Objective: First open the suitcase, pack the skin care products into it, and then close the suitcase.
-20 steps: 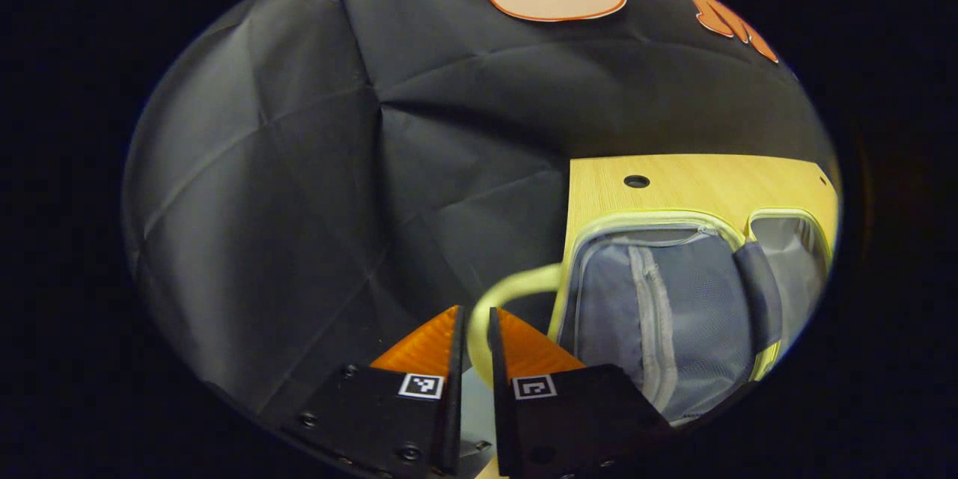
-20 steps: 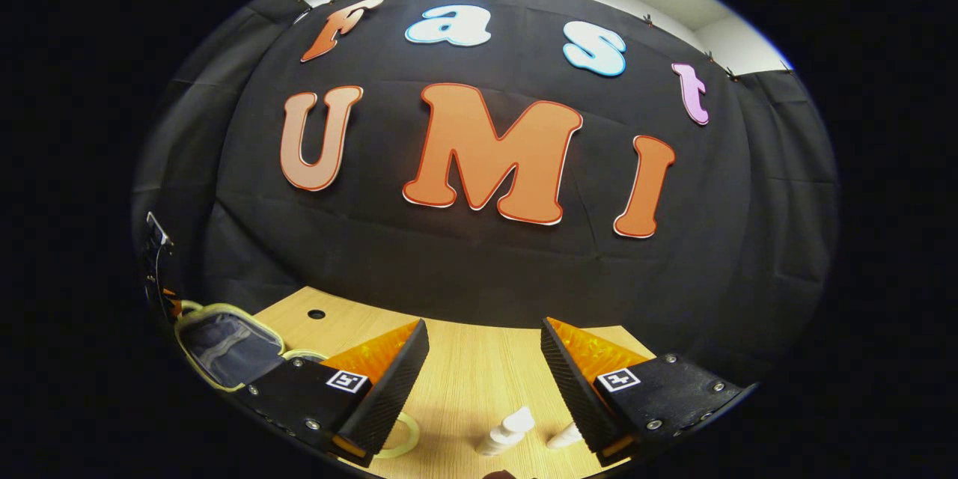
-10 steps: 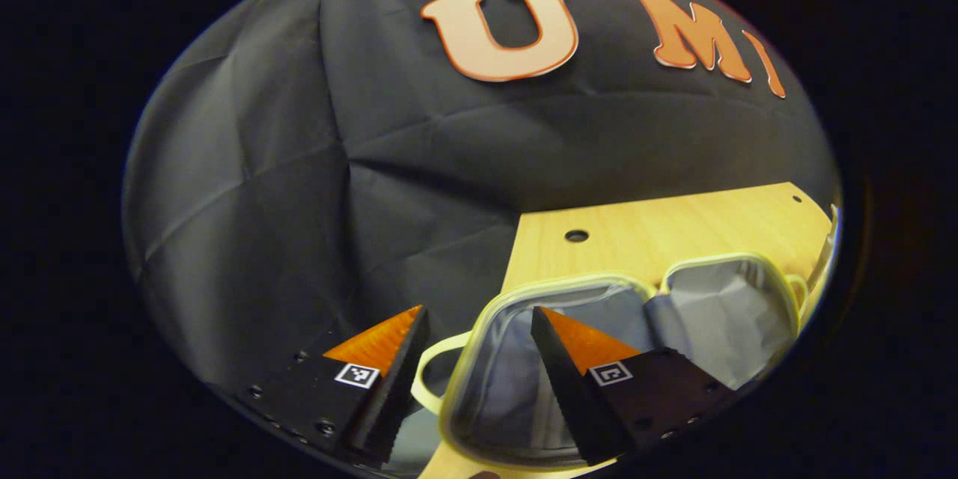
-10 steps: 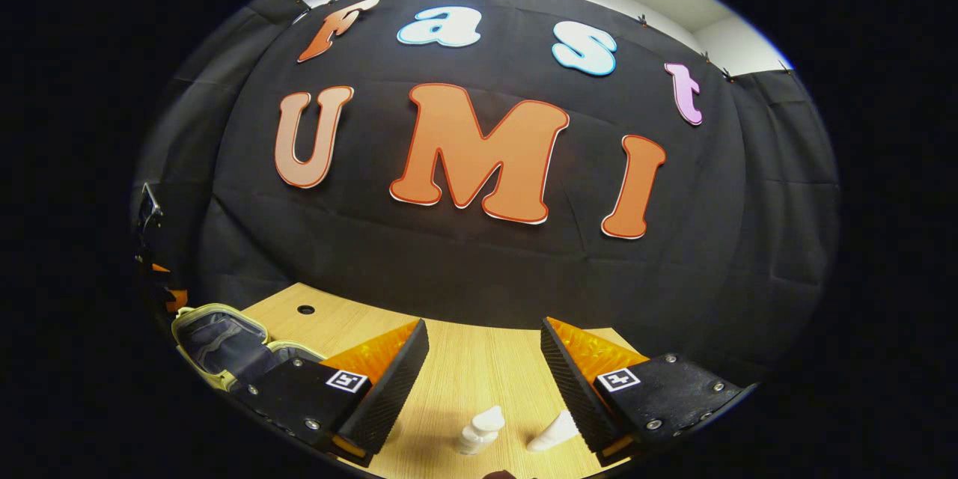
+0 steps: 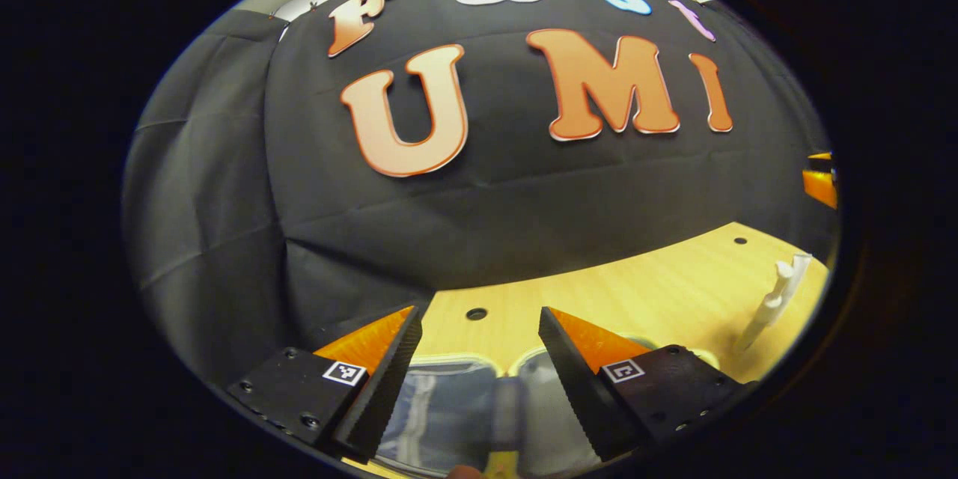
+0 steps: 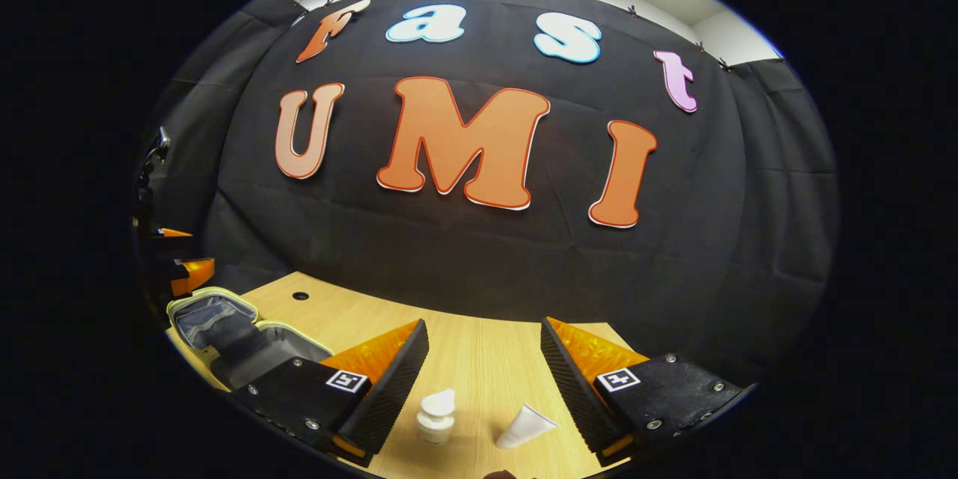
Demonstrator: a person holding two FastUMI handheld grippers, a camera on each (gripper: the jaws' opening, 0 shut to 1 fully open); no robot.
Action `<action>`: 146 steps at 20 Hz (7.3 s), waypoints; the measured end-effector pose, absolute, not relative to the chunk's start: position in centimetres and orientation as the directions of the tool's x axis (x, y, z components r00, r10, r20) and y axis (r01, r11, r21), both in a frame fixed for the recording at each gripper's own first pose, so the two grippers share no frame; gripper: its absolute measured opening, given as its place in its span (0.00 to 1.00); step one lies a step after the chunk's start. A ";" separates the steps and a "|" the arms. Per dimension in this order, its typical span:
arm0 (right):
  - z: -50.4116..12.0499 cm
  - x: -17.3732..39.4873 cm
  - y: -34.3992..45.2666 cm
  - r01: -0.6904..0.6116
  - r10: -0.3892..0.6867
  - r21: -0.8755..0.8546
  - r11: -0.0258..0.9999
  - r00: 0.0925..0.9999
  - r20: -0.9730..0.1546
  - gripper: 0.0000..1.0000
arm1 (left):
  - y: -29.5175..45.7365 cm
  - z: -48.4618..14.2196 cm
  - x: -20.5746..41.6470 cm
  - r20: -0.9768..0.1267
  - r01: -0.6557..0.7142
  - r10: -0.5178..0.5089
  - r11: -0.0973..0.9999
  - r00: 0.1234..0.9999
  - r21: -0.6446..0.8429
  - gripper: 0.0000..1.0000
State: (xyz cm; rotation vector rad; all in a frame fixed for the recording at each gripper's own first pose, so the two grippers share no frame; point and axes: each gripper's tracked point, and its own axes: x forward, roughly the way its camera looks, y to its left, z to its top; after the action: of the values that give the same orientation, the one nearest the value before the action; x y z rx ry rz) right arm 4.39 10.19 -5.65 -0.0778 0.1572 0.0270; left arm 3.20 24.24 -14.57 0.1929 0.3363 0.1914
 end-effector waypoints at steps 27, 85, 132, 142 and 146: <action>-25.4 3.3 4.0 -0.237 0.199 -0.039 0.971 0.884 -0.422 0.96 | -14.3 -34.4 4.3 -0.498 0.339 -0.290 0.941 0.818 0.010 0.99; -17.2 3.3 29.0 -0.360 0.388 0.156 0.920 0.778 -0.494 0.43 | 17.9 -35.4 -0.9 -0.810 0.099 -0.113 0.993 0.576 -0.068 0.60; -26.5 -0.1 41.8 -0.398 0.643 0.520 0.755 0.299 -0.705 0.43 | 31.7 -24.0 -0.5 -0.639 -0.364 0.393 0.913 0.661 0.186 0.89; -30.4 0.0 43.4 -0.222 0.564 0.524 0.822 0.185 -0.805 0.43 | 42.9 -25.6 -7.7 -0.653 -0.601 0.526 0.788 0.545 0.132 0.89; -31.8 0.2 43.8 -0.131 0.519 0.503 0.854 0.157 -0.840 0.43 | 46.6 -28.0 -9.0 -0.655 -0.688 0.556 0.722 0.512 0.075 0.88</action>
State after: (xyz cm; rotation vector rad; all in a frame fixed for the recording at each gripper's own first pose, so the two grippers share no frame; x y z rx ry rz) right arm 0.20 43.82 -31.81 0.3473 1.3396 0.4786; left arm -9.03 46.60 -27.97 -0.2043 0.7090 0.7543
